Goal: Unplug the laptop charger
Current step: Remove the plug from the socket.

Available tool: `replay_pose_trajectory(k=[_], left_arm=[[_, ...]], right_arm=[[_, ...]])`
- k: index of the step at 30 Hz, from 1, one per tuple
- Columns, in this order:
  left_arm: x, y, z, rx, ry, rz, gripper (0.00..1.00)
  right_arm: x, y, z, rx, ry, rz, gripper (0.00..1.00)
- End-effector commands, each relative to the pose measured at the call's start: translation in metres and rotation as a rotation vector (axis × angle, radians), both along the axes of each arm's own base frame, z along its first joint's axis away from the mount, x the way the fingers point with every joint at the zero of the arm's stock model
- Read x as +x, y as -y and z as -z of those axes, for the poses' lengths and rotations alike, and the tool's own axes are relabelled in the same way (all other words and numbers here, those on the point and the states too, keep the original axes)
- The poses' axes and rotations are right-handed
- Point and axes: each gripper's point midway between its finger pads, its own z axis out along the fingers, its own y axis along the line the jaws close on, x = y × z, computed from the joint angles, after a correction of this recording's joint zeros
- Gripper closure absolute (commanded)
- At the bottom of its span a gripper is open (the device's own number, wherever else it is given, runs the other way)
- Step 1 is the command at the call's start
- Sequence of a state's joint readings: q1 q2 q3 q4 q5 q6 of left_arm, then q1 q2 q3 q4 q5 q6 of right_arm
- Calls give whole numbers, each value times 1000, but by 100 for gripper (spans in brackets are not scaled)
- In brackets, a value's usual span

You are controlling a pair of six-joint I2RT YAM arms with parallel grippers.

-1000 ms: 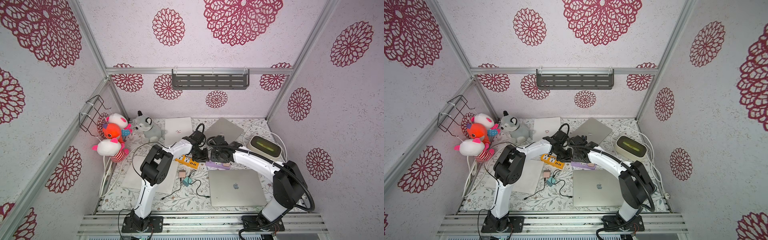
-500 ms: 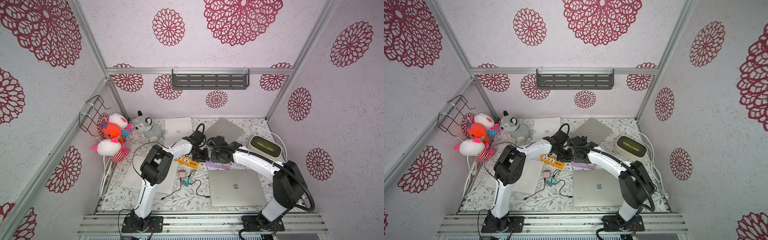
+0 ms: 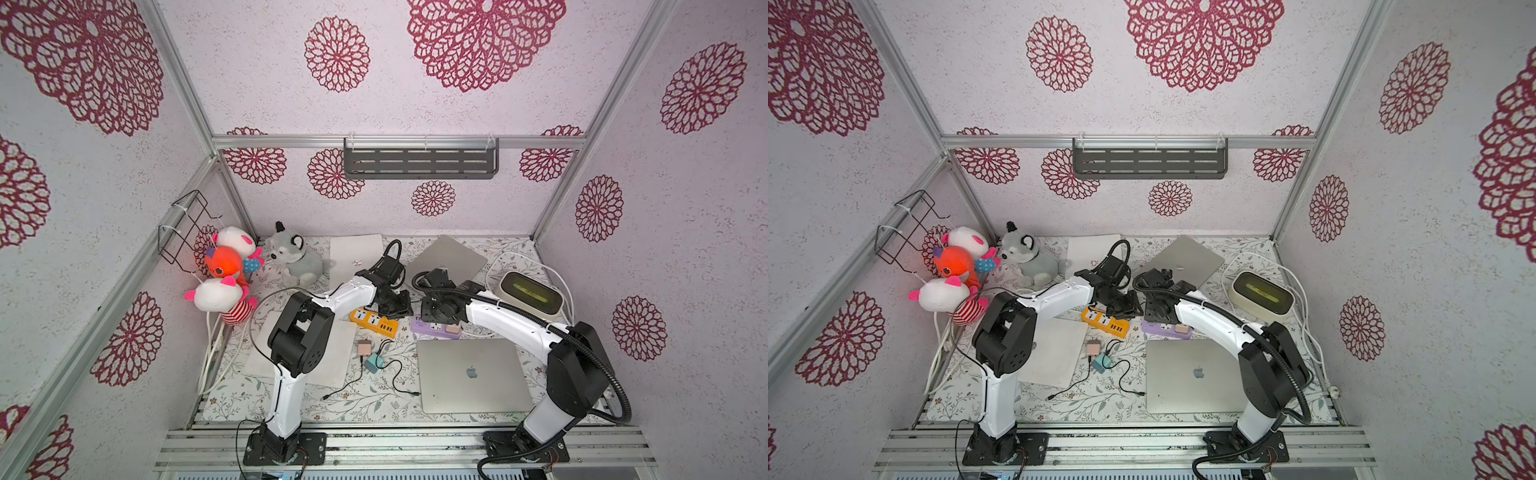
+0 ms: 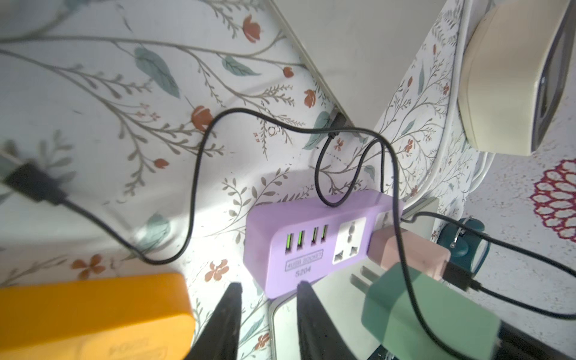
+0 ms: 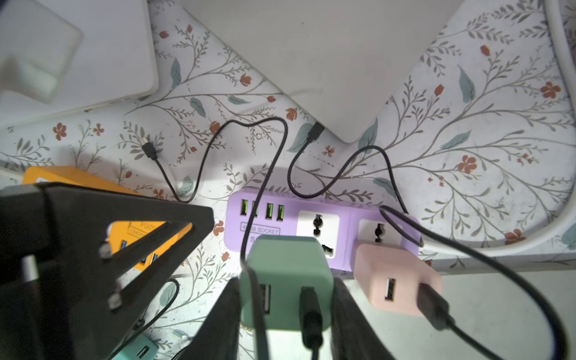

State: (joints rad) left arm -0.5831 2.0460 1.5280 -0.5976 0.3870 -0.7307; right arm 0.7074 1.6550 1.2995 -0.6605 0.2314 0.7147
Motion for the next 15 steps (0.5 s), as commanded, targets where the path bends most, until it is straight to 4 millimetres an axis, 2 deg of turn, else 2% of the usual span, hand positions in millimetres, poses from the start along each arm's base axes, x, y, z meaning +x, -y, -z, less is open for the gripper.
replay_pose_trajectory(k=[1, 2, 4, 15], left_arm=[[9, -17, -20, -8, 48, -39, 66], [10, -23, -19, -1, 45, -49, 66], [12, -34, -32, -10, 69, -68, 66], [15, -89, -36, 16, 73, -166, 64]], right_arm=[[8, -10, -23, 23, 40, -29, 68], [10, -13, -23, 24, 37, -36, 68], [14, -18, -24, 29, 35, -46, 68], [35, -54, -11, 45, -18, -123, 68]])
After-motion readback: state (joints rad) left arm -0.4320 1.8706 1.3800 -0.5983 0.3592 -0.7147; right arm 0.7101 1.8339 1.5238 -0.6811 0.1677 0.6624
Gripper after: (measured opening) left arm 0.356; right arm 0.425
